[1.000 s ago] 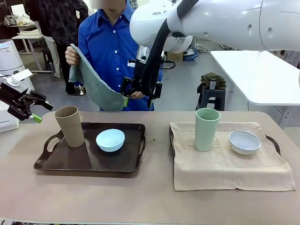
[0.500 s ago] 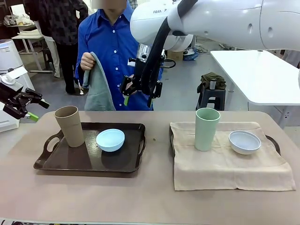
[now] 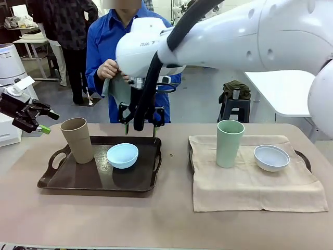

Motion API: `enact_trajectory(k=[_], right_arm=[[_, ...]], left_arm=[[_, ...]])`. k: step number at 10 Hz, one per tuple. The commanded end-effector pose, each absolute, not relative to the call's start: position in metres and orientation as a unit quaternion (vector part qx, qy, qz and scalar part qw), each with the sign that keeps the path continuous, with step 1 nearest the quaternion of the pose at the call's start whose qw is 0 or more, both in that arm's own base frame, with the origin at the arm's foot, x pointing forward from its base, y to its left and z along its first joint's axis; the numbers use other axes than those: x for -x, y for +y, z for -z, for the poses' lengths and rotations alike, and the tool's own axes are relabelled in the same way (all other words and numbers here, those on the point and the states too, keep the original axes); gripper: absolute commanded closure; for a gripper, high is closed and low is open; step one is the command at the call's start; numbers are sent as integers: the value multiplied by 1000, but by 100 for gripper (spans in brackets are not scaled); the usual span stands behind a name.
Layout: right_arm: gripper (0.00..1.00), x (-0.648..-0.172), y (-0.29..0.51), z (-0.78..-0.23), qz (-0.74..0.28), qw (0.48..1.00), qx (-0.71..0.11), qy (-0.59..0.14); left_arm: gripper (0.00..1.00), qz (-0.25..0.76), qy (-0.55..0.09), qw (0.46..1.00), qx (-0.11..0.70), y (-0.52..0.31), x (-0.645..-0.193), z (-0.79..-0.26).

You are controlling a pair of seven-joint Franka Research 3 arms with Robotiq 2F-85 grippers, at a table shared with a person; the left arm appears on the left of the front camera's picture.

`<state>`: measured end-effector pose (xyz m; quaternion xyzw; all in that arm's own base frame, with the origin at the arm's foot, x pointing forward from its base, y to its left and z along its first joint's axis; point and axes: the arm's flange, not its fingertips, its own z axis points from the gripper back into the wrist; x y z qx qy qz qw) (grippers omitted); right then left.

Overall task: Set up a tray with a mat and arrange the tableware.
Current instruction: Pick up the Picnic Bowl and Reusable plastic cup from the Handle tray in front of the human's position and hold them in the air.

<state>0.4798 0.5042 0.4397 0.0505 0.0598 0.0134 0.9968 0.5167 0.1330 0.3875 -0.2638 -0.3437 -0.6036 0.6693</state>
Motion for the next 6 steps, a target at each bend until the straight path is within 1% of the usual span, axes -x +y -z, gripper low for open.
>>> enact_trajectory(k=[1,4,6], right_arm=[[0,-460,500,-438,9,999,-4,35],[0,-450,504,-424,7,1000,15,4],[0,-454,505,-417,-2,1000,13,0]], left_arm=[[0,600,-368,659,265,127,-520,-376],[0,601,-373,644,292,111,-532,-355],[0,610,-346,642,310,106,-537,-344]])
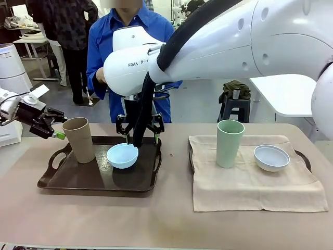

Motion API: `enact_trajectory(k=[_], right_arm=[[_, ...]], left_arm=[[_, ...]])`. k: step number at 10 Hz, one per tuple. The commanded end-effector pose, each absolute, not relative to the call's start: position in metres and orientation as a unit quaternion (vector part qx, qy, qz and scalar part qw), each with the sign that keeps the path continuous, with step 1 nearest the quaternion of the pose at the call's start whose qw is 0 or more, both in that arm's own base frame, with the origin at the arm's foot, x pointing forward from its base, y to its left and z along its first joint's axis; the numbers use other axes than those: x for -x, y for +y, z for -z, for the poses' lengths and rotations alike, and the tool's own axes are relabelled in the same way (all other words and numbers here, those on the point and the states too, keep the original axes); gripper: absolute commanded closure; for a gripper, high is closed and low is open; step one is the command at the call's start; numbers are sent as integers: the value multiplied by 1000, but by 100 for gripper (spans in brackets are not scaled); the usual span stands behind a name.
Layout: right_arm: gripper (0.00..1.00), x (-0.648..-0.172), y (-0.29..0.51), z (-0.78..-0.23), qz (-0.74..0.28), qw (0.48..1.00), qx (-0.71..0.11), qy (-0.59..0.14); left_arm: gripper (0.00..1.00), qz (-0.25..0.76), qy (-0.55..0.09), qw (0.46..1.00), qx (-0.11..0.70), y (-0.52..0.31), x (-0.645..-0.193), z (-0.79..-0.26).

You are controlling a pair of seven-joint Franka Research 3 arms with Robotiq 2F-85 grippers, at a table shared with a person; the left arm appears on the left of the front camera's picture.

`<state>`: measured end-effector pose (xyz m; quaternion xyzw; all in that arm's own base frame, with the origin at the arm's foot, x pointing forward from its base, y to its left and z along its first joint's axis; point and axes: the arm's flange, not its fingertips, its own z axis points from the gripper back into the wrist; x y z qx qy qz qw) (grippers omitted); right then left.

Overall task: Set up a tray with a mat and arrange the tableware.
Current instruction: Pick up the Picnic Bowl and Reusable plastic cup from the Handle tray in front of the human's position and hold them in the air.

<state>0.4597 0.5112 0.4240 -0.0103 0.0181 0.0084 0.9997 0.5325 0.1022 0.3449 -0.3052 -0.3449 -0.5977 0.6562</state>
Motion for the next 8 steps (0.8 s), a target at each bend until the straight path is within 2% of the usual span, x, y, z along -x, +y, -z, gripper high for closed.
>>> enact_trajectory(k=[1,8], right_arm=[[0,-456,506,-415,-4,1000,11,2],[0,-487,520,-384,-47,998,-14,31]], left_arm=[[0,616,-331,644,312,107,-536,-343],[0,630,-309,625,342,87,-532,-321]])
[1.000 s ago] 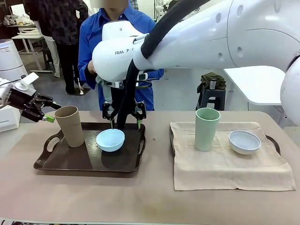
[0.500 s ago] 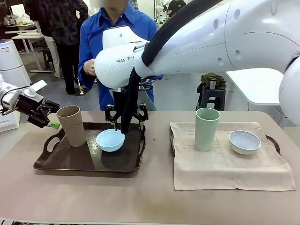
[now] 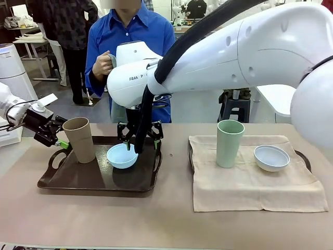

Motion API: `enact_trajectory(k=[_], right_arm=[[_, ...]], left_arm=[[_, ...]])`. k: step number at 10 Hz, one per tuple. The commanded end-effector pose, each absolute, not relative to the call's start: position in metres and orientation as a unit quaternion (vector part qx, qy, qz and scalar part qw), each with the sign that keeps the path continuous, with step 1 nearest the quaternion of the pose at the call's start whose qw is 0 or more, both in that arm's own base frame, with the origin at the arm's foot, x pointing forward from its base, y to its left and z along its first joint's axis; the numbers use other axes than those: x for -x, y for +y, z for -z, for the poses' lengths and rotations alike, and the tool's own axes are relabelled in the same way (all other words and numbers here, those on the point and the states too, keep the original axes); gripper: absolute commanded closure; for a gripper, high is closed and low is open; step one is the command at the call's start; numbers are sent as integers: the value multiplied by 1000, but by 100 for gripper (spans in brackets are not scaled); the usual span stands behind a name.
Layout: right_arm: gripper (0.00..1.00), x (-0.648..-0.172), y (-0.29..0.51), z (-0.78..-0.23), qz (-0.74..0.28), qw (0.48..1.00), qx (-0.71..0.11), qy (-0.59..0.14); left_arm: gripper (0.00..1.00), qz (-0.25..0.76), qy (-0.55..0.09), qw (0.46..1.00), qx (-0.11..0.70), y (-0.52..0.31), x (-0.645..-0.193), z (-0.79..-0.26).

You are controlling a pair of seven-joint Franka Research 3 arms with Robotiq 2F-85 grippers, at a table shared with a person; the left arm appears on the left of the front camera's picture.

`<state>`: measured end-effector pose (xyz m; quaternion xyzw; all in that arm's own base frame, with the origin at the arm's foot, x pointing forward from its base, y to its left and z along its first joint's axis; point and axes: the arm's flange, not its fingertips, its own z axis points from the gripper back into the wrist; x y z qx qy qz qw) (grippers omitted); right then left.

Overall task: Set up a tray with a mat and arrange the tableware.
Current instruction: Pick up the Picnic Bowl and Reusable plastic cup from the Handle tray in front of the human's position and hold them in the air.

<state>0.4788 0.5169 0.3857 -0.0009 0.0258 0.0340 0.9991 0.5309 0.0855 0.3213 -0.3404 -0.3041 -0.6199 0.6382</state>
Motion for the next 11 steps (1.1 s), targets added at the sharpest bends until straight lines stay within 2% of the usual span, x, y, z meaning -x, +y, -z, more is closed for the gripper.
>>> enact_trajectory(k=[1,11], right_arm=[[0,-491,523,-380,-54,998,-19,34],[0,-514,539,-347,-102,993,-31,46]], left_arm=[[0,633,-313,620,342,85,-533,-320],[0,663,-311,572,369,45,-543,-289]])
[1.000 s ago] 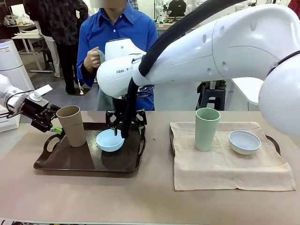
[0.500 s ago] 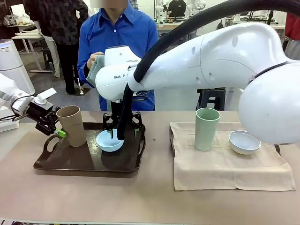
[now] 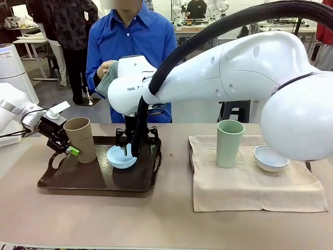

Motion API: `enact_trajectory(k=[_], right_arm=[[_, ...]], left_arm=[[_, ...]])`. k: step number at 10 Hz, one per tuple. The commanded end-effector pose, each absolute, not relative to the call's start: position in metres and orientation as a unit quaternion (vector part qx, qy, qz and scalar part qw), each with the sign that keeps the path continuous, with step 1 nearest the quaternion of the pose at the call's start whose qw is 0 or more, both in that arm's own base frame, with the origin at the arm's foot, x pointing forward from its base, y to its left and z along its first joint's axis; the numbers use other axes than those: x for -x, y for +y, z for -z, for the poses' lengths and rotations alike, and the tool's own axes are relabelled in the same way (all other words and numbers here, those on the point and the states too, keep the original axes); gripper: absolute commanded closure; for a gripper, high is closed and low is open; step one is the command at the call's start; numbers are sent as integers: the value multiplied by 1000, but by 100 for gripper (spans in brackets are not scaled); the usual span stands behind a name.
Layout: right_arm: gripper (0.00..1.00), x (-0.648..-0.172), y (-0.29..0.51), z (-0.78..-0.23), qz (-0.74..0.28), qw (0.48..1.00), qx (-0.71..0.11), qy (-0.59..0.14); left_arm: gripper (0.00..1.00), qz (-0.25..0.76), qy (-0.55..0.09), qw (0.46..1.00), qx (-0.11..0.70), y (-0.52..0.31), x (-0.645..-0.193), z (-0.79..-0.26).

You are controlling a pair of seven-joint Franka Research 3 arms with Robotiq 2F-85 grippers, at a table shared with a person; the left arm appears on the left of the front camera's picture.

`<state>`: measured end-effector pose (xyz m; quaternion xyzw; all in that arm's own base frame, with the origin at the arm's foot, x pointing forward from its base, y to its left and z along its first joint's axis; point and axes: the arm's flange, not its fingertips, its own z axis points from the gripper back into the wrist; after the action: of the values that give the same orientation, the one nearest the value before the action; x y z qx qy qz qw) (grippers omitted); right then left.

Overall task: Set up a tray with a mat and arrange the tableware.
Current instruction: Pick up the Picnic Bowl and Reusable plastic cup from the Handle tray in front of the human's position and hold them in the air.

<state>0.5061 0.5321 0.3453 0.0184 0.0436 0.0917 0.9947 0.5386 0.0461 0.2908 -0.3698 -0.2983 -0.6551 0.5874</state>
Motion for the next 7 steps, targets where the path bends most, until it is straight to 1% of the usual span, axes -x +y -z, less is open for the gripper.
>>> enact_trajectory(k=[1,2,3,4,5,6,7], right_arm=[[7,-514,538,-347,-108,993,-32,43],[58,-514,538,-346,-114,992,-31,43],[66,-515,536,-346,-118,992,-32,44],[100,-516,536,-346,-121,991,-33,42],[100,-516,536,-346,-124,991,-32,40],[100,-517,536,-346,-126,991,-30,37],[84,-517,535,-348,-131,990,-30,31]], left_arm=[[0,660,-310,576,371,43,-543,-288],[0,655,-309,578,376,43,-543,-289],[58,656,-307,579,374,42,-544,-288],[58,656,-307,579,373,42,-544,-289],[100,655,-308,580,373,42,-543,-289],[63,656,-310,578,372,43,-542,-291],[100,658,-311,577,371,43,-541,-291]])
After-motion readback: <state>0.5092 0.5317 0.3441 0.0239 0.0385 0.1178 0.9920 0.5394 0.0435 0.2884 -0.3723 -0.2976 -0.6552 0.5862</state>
